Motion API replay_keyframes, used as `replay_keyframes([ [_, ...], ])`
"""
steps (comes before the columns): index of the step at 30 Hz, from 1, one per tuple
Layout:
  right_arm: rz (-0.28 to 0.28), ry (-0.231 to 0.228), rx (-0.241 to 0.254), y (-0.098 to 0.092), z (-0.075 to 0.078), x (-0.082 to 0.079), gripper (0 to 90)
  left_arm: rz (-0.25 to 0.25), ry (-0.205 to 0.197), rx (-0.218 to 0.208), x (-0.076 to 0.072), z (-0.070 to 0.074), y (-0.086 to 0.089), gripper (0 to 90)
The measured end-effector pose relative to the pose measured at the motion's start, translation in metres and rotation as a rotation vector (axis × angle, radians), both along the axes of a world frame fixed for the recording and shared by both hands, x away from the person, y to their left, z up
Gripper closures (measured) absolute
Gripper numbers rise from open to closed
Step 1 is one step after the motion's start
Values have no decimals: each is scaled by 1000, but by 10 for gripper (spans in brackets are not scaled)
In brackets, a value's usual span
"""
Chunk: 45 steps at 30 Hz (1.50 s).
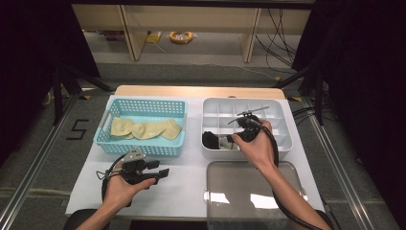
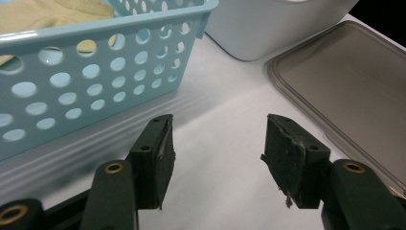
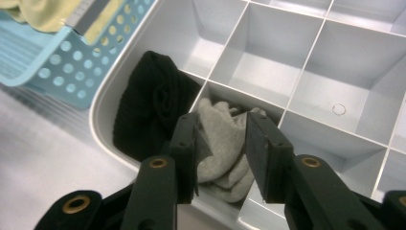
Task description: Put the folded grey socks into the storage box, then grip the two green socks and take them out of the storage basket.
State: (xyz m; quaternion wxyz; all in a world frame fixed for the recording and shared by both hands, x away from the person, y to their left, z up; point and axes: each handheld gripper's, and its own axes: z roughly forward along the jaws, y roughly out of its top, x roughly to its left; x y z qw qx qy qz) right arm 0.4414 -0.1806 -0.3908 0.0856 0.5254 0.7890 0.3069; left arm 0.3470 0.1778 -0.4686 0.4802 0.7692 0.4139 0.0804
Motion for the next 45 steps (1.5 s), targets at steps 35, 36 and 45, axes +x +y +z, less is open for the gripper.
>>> replay_keyframes([
  [35,18,-74,84,-22,-4,-48,588,54,-65,-8,10,38,21,505],
  [36,34,-87,87,-23,-4,-49,587,68,-69,0,13,43,25,505],
  [45,2,-71,94,-22,-1,-53,584,159,-79,81,63,68,47,516],
])
